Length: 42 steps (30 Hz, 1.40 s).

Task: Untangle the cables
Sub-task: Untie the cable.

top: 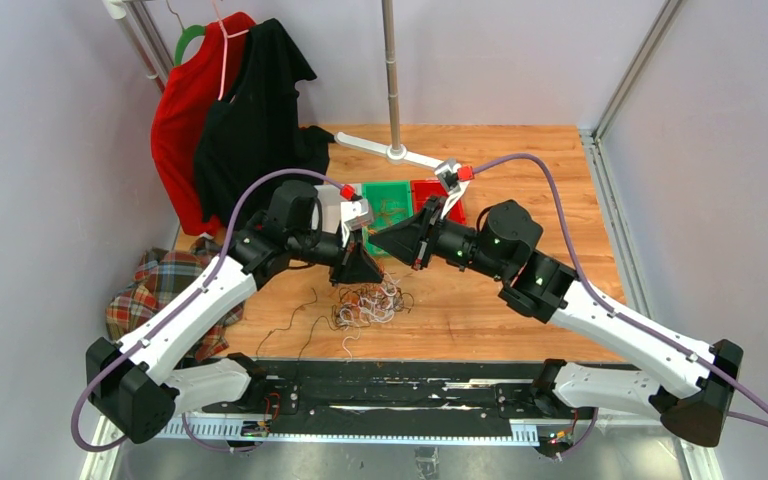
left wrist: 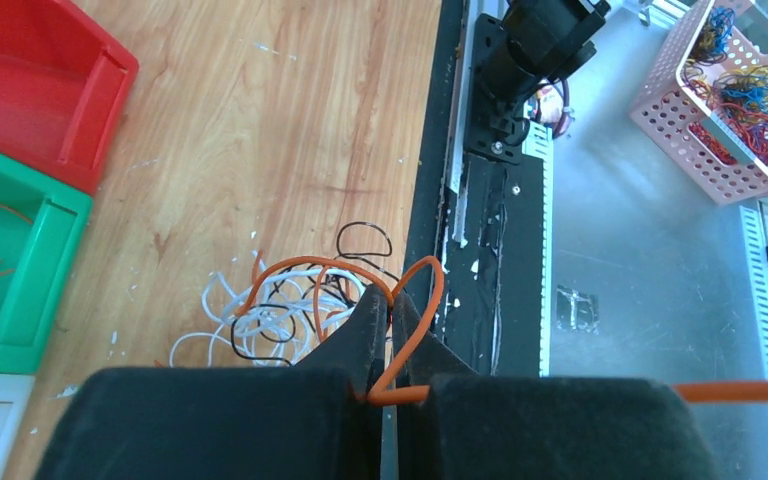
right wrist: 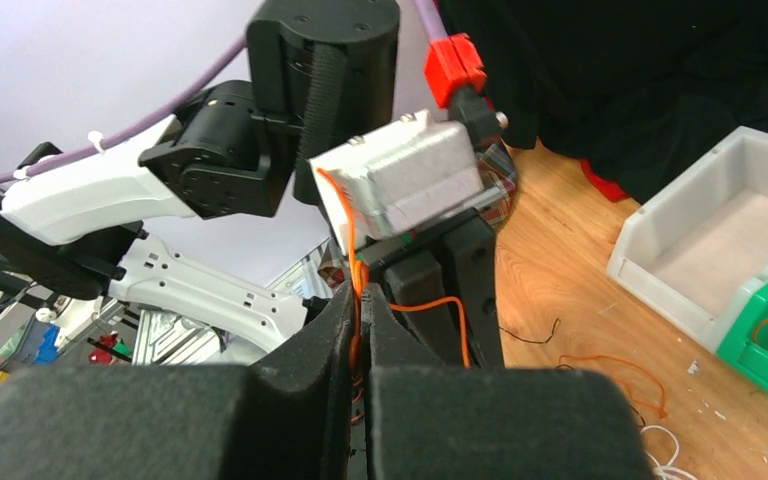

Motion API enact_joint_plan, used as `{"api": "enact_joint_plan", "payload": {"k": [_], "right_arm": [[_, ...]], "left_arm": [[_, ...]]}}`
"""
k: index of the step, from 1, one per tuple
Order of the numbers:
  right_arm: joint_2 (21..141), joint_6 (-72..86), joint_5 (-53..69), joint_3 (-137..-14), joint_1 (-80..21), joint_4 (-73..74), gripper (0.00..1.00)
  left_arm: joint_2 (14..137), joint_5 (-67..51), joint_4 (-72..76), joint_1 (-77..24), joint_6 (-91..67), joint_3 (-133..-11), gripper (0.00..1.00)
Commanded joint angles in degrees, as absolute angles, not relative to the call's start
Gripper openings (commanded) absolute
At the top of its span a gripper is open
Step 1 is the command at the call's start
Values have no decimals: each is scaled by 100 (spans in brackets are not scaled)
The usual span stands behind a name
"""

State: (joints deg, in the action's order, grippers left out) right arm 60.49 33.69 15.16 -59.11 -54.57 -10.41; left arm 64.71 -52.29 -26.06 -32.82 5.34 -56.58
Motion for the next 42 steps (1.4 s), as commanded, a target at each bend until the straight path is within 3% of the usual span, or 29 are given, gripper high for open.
{"api": "enact_joint_plan", "payload": {"k": [1, 3, 6, 8, 15, 33, 40, 42], "right_arm": [[5832, 3366, 1286, -5733, -5345, -1226, 3], [5799, 3256, 1256, -5718, -5337, -1156, 15], [5563, 2969, 958, -5547, -5339, -911, 54], [5332, 2707, 758, -5318, -5343, -797, 69], [4916, 2071, 767, -4334, -5391, -940, 72], [6787, 1530, -462, -4762, -6317, -1966, 71], [7003, 1857, -1257, -3916, -6276, -2635, 62], [6993, 1967, -1331, -3619, -6207, -2793, 55]], "left_arm": [[6396, -5296, -2786, -3305, 494, -5960, 1], [6360, -5308, -2726, -3305, 373, -5897, 1], [6327, -5294, -2904, -3270, 365, -6077, 1], [6291, -5344, -3120, -3202, 352, -6335, 1], [6192, -5068, -3903, -3103, 394, -7241, 1], [5897, -4921, -4215, -3103, 292, -7774, 1], [5895, -5067, -4406, -3103, 215, -8429, 1], [5889, -5024, -4542, -3103, 304, -8685, 0]]}}
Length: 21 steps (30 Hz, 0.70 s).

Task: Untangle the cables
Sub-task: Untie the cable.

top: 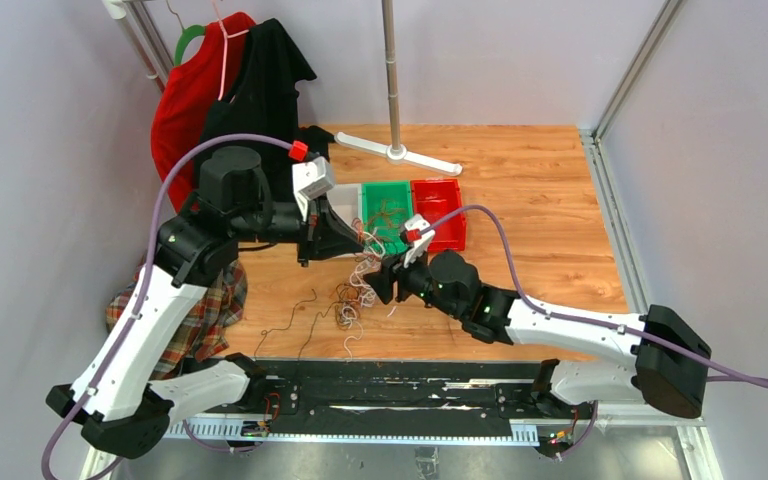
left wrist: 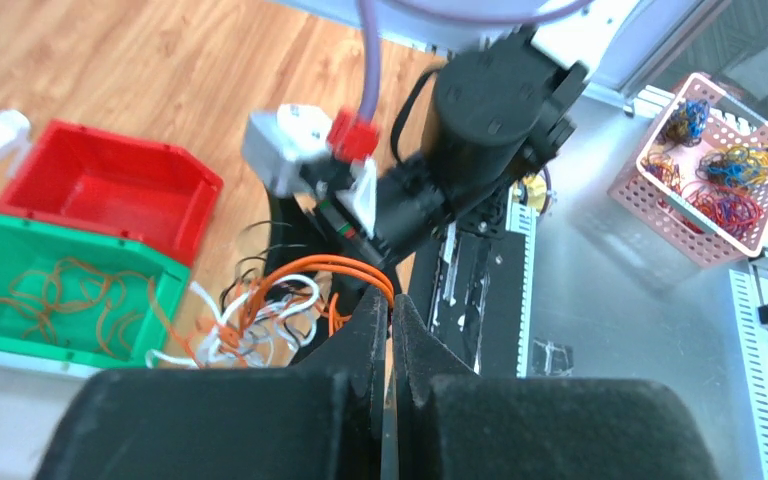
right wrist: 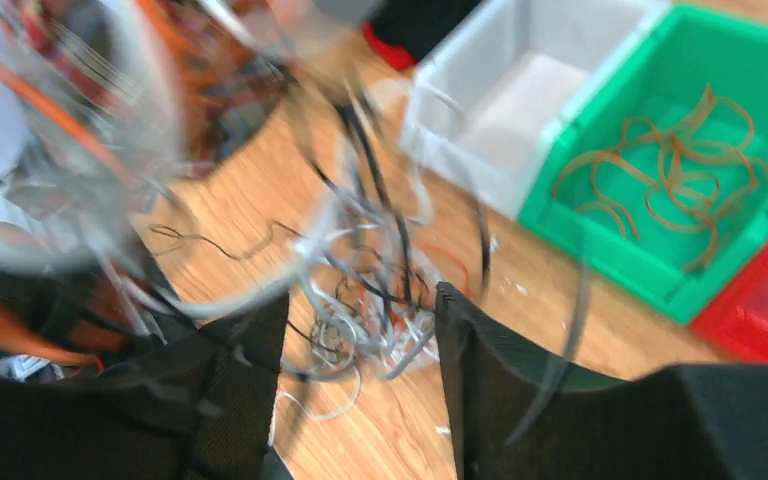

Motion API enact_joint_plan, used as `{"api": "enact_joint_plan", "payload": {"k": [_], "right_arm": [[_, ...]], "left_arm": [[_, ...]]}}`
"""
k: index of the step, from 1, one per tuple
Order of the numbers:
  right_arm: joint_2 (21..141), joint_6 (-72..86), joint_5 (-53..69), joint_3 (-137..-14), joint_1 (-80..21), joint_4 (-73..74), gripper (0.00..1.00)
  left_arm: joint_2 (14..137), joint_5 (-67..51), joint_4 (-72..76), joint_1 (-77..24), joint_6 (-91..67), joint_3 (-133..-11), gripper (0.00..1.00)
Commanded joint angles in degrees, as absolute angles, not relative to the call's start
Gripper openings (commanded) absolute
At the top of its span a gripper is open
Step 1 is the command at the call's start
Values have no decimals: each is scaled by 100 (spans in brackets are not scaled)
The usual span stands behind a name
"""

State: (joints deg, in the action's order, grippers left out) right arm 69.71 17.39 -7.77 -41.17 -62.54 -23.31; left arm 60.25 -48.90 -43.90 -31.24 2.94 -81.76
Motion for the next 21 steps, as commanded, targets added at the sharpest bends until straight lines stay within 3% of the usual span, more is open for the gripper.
{"api": "enact_joint_plan", "payload": {"k": [1, 4, 10, 13, 19, 21], "right_arm": [[6978, 2043, -1334, -3451, -6159, -2894, 49], [6868, 2290, -1341, -2996, -6047, -3151, 38], [6483, 2441, -1396, -2495, -6014, -3066, 27], [6076, 2263, -1203, -2611, -6056, -2654, 35], [5433, 1746, -985, -3318, -6236, -2011, 69], [5394, 1591, -782, -3591, -6328, -2007, 70]], "left_arm": [[5873, -4982, -4596, -3103, 337, -8802, 0], [5845, -4797, -4732, -3103, 479, -9101, 0], [5817, -4375, -4852, -3103, 748, -9417, 0], [5795, -4224, -4852, -3103, 857, -9287, 1], [5766, -4060, -4859, -3103, 1112, -9043, 0], [5765, -4083, -4852, -3103, 1100, -8957, 0]]}}
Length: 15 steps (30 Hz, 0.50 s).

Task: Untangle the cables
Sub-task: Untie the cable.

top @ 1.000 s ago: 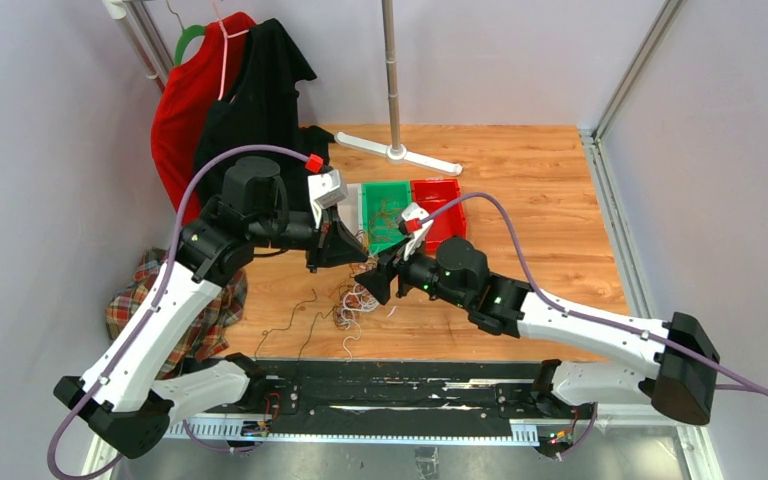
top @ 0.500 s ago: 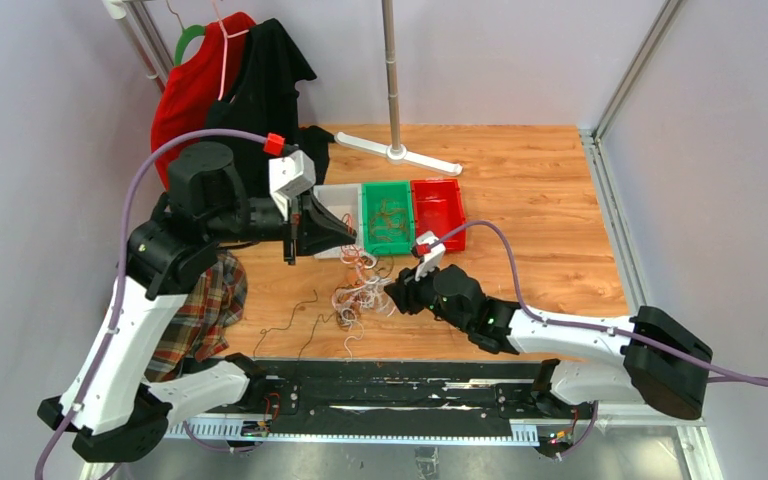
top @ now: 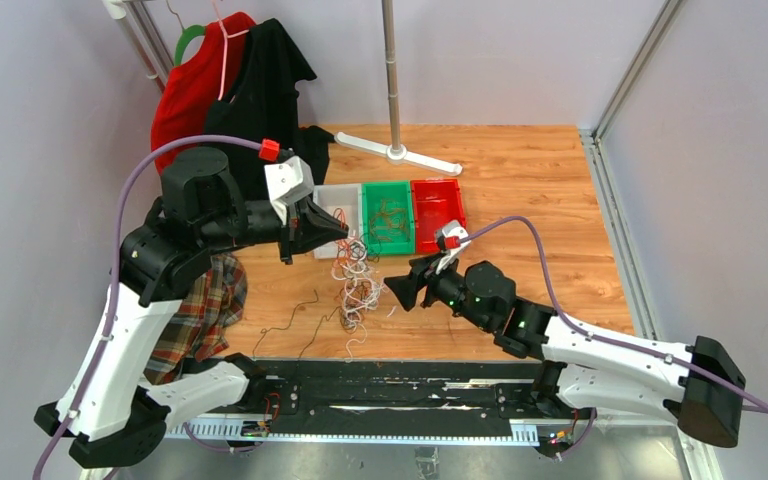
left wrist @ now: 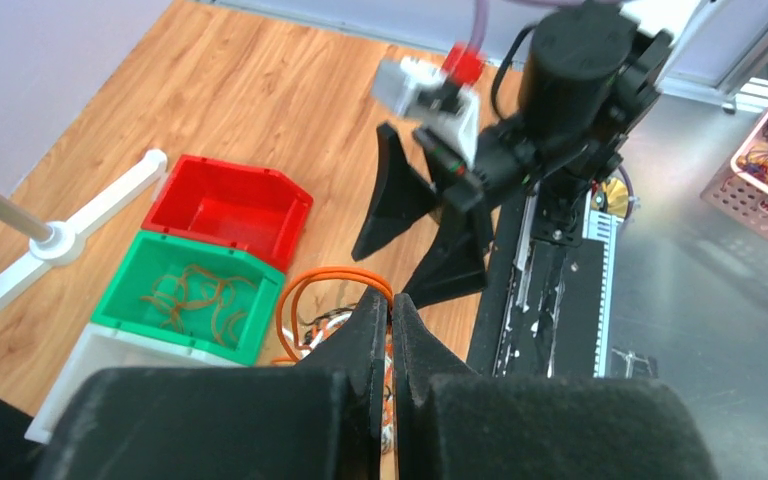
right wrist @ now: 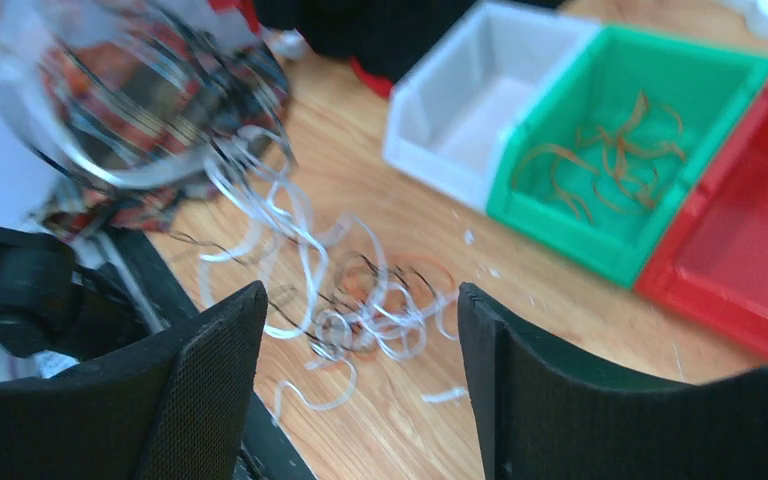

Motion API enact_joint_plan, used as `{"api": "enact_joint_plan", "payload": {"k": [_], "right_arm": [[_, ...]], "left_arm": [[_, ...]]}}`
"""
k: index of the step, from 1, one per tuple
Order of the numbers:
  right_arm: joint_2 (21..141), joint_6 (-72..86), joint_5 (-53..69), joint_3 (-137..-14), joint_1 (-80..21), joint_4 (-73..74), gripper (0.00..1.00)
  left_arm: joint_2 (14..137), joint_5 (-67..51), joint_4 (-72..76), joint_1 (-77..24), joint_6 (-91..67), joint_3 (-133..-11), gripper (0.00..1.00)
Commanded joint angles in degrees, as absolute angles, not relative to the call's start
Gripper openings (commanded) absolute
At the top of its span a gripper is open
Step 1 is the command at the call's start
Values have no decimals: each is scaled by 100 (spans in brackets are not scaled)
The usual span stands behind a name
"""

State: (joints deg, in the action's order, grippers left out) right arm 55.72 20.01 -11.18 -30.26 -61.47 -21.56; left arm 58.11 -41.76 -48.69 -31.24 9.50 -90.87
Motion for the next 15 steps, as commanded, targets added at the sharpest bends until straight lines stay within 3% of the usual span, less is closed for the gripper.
{"api": "enact_joint_plan", "payload": {"k": [1, 11, 15], "right_arm": [[5414, 1515, -728, -3732, -6387, -1998, 70], [6308, 1227, -462, -4611, -6574, -2090, 71], [6588, 1263, -474, -4658, -6574, -2355, 59]], "left_arm": [[5761, -4099, -4853, -3103, 1094, -8937, 0], [5741, -4141, -4852, -3103, 1012, -8982, 0], [5696, -4173, -4853, -3103, 986, -9002, 1]]}}
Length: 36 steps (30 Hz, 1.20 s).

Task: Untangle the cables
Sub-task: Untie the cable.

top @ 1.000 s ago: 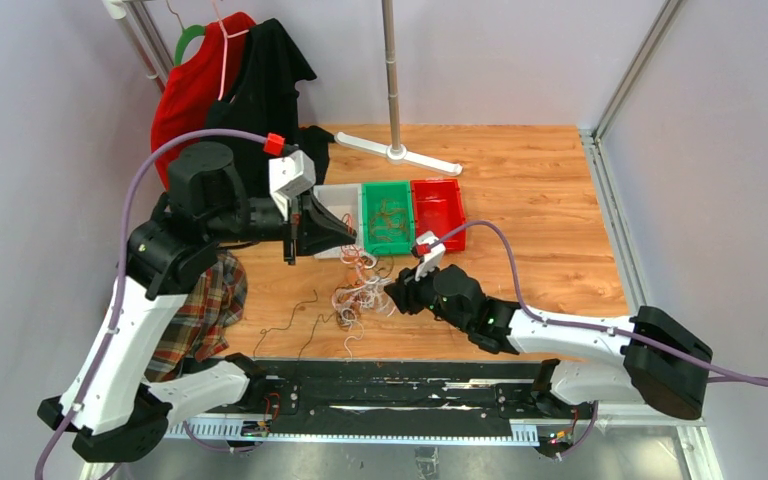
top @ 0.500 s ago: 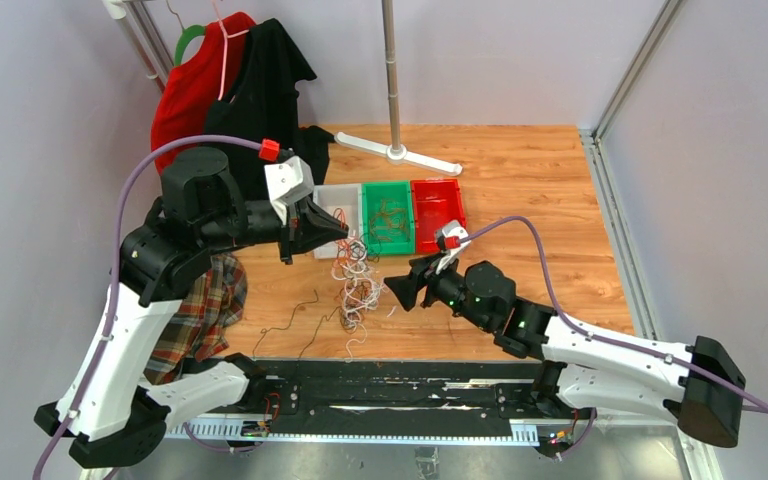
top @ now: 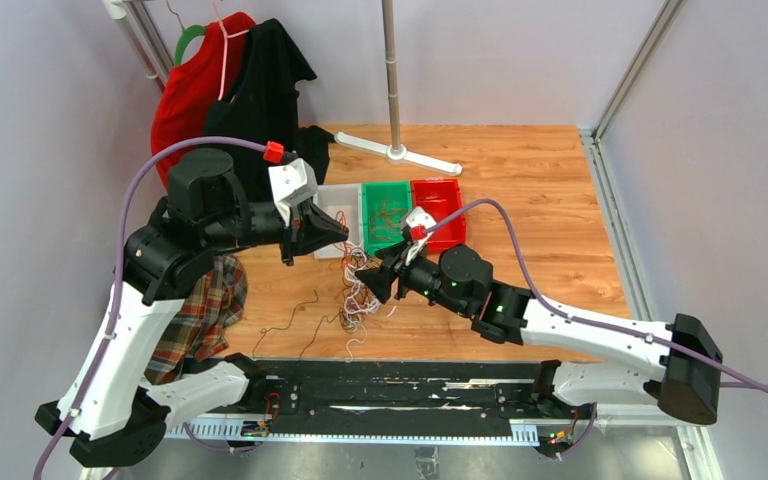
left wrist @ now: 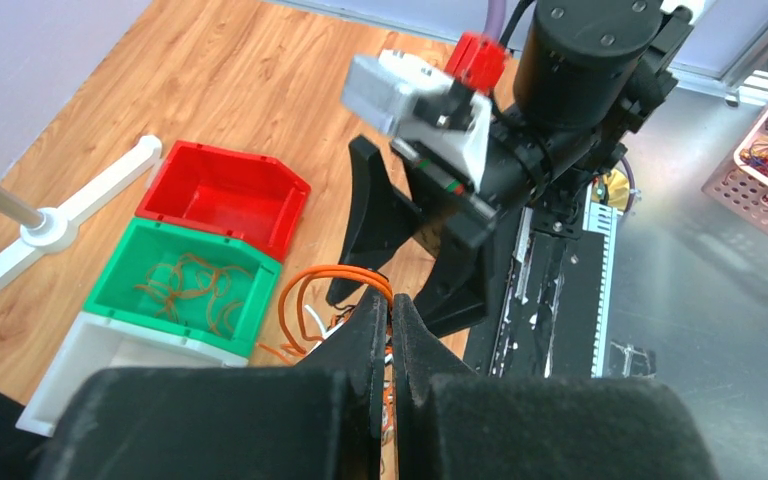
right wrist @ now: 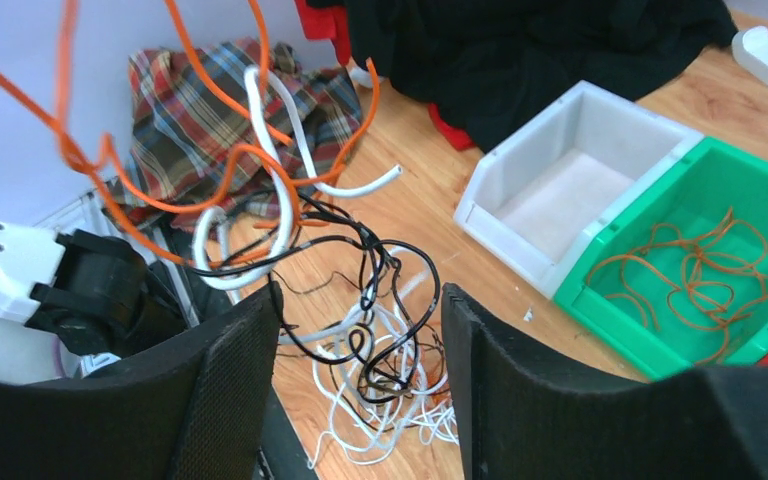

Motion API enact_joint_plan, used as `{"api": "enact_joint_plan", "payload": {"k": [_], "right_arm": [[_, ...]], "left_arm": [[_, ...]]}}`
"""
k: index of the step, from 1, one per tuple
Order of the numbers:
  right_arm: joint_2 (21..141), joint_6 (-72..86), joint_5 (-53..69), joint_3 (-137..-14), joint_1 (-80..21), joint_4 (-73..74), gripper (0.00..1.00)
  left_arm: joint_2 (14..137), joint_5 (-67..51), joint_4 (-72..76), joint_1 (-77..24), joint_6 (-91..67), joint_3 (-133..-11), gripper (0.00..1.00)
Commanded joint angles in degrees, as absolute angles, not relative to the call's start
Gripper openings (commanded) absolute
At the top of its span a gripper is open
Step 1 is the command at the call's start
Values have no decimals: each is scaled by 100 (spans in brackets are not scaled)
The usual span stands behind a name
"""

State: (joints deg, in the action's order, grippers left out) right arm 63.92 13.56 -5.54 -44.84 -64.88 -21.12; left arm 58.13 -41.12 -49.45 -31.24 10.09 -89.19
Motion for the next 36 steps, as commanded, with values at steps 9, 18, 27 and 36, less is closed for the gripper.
{"api": "enact_joint_plan", "payload": {"k": [9, 18, 27, 36], "right_arm": [[6616, 1489, -1385, -4214, -6557, -2644, 6], [5961, 2028, -2140, -2996, -6419, -2346, 1], [5014, 2673, -2838, -1879, -6391, -1320, 1], [4943, 3174, -3277, -1756, -6390, -95, 1]], "left_arm": [[5611, -4098, -4922, -3103, 935, -9325, 0], [5495, -2864, -4642, -3103, 1264, -9887, 0], [5299, -965, -3199, -3103, 1259, -9974, 0], [5127, 393, -1906, -3103, 1269, -9827, 0]]}}
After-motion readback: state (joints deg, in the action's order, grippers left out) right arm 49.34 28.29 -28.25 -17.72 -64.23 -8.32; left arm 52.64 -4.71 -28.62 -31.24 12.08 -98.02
